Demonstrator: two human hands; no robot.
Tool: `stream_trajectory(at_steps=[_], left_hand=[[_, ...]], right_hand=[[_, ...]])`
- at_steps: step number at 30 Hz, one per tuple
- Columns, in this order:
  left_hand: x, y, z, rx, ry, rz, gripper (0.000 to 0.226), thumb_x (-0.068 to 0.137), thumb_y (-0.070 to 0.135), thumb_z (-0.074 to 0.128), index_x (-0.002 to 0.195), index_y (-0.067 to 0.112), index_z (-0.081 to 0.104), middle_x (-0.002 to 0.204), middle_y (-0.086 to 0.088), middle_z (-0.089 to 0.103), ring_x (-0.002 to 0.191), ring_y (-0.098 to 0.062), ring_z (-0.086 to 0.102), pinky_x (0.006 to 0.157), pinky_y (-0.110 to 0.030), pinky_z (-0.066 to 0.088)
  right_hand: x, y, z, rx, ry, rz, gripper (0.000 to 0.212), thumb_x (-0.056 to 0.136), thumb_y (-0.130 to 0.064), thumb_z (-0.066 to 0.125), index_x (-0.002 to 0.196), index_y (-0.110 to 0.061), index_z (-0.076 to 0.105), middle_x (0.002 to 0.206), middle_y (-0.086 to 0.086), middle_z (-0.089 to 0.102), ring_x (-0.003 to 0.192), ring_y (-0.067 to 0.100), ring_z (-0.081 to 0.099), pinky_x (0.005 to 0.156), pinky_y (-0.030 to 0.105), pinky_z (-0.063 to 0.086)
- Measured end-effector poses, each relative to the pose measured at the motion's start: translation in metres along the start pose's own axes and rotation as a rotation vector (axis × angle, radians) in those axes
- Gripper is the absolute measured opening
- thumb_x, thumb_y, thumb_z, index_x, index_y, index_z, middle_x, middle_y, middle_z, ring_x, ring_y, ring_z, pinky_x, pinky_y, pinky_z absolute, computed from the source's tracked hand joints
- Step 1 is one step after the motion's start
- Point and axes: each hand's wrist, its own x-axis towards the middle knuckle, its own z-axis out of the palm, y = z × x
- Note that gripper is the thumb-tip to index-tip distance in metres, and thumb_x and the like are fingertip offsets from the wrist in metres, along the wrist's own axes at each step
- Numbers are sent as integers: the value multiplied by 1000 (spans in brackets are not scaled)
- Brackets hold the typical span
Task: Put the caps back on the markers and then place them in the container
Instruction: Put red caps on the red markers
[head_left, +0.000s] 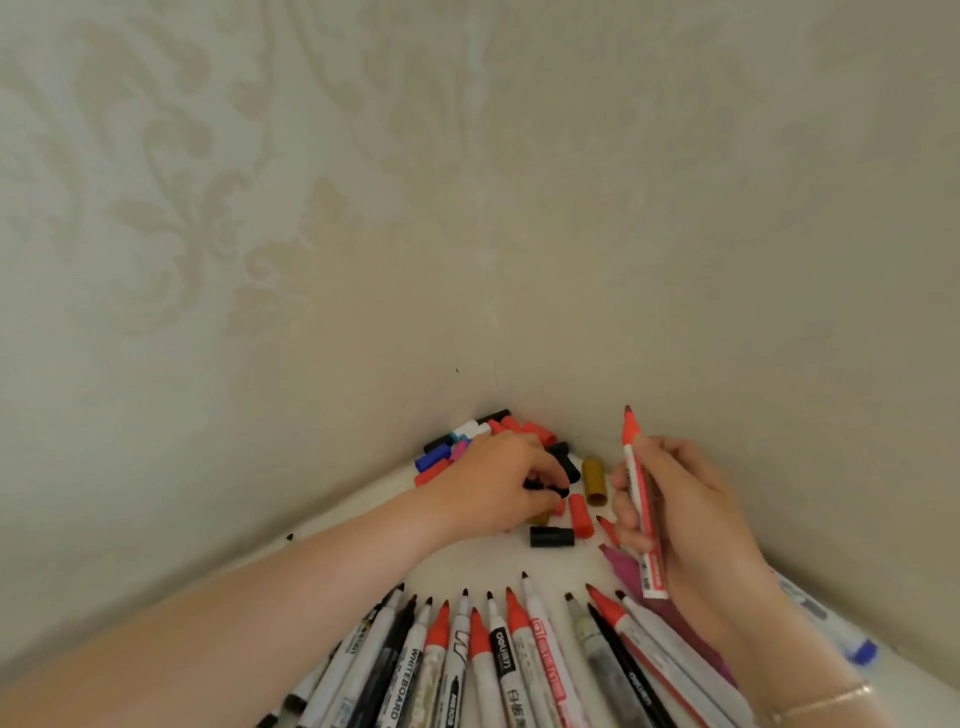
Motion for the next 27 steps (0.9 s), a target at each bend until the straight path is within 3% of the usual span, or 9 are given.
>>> stream_trajectory(at_steps=[2,5,10,15,20,21,23,25,27], left_hand=[[2,3,1,50,-2,15,24,87,31,64,110,25,71,101,8,62,92,-7,56,86,-32,46],[4,9,0,85,-6,38,26,85,31,65,111,25,70,101,7,64,92,-8,57,85,-35,47],[4,17,0,120,-40,132,25,86,33,65,111,29,67,96,5,60,92,-10,51,86,-37,41],[5,16,7,325,-80,202,31,94,26,54,123,32,62,111,2,56,107,-15,46,97,-37,32],[12,13,7,382,-4,292,21,90,32,60,110,28,67,104,4,56,101,-14,50,89,-28,32],[12,13,6,312,47,272,18,90,32,60,105,24,66,101,4,58,97,-13,53,89,-28,36],[11,21,-7,-93,137,101,13,91,31,62,98,21,61,99,3,66,93,-12,62,88,-33,48],[9,32,-28,-626,137,-77,12,88,22,67,94,16,57,96,-5,73,88,-18,70,88,-34,54],[7,33,-45,-874,107,-137,13,86,12,68,96,12,60,94,-10,74,81,-19,71,83,-29,57]], right_hand=[[2,-4,-4,33,1,1,6,96,-9,46,91,-12,48,61,7,53,42,13,38,36,24,27],[5,-6,-11,20,-4,-23,18,89,2,46,95,-15,50,60,9,54,46,17,40,41,28,29],[3,-7,-17,-8,-16,-42,15,92,-2,50,100,-14,53,60,9,60,47,20,43,37,25,33],[2,-7,-17,-41,-27,-51,14,93,-2,49,100,-13,52,70,16,53,36,15,28,31,19,24],[0,-6,-19,-46,-30,-66,15,92,-2,48,98,-15,52,68,18,49,35,14,24,33,17,21],[-1,-6,-20,-52,-30,-75,14,92,-4,49,100,-16,53,65,17,49,35,15,25,33,18,22],[-3,-9,-22,-91,-21,-140,15,92,-8,52,101,-20,55,61,14,51,34,15,29,32,20,25],[-6,-12,-21,-156,-9,-253,18,91,-7,56,100,-22,58,66,10,56,36,15,38,33,21,29],[-8,-13,-18,-240,-16,-353,22,89,-4,59,97,-25,61,77,1,61,42,12,47,34,20,33]])
